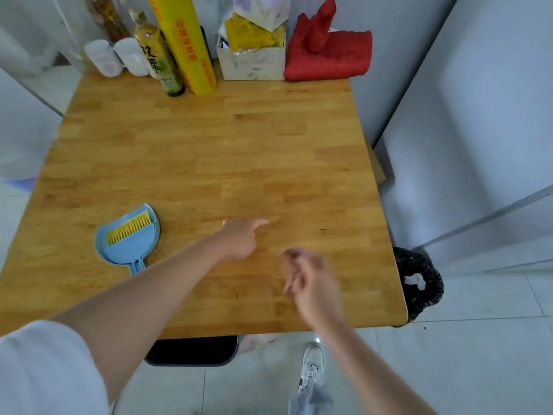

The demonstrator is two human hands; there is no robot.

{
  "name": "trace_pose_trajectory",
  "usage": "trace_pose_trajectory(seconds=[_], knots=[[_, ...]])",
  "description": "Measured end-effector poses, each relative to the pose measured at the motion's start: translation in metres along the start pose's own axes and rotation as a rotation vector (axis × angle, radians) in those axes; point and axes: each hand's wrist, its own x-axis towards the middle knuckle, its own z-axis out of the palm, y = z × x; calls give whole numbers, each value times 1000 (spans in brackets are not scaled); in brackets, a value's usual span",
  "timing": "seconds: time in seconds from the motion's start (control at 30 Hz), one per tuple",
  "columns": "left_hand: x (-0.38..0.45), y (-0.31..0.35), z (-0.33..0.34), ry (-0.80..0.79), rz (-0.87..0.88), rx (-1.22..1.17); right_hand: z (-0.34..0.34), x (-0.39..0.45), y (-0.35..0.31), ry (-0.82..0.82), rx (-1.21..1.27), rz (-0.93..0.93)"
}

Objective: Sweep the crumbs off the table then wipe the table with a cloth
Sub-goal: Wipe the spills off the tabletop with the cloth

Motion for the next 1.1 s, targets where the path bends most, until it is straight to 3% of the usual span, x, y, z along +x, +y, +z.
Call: trace_pose_trajectory(seconds=[0.1,0.17,0.2,0.27,0.37,0.4,0.43,0.5,0.6,0.67,0.73,0.83,0.87,0.9,0.93,1.03,1.1], knots=[[-2,-35,-4,77,37,-112,60,-23,-28,-495,-185,-312],[-3,-61,-3,150,41,-66,57,-11,-21,-640,-178,-279],[-5,-78,-2,184,44,-37,48,-3,-14,-618,-167,-248],[-8,-104,-2,219,38,6,14,18,10,-326,-201,-127],[-21,-133,-2,149,26,89,-15,26,25,372,-164,347],[-25,-139,-3,94,33,122,-3,20,17,495,-145,431],[-28,-141,-3,48,42,152,18,15,3,528,-174,399],[-30,-141,-6,15,61,198,78,0,-33,303,-239,144],[-32,-141,-9,-1,92,265,144,-25,-72,-292,-205,-182],[-33,-142,-11,-7,93,275,132,-19,-73,-372,-255,-206],[-33,-143,-17,-20,99,277,95,-3,-59,-195,-249,-63],[-30,-139,-21,-55,110,280,48,10,-38,432,-13,500],[-29,-137,-22,-58,106,284,54,11,-40,580,7,605],[-29,-133,-22,-63,102,291,71,12,-49,610,-73,567],[-27,-131,-22,-69,96,292,96,12,-60,518,-146,418],[-24,-131,-26,-51,105,251,159,0,-89,-83,-212,-92],[-23,-137,-31,-47,121,207,153,6,-80,-266,-244,-200]])
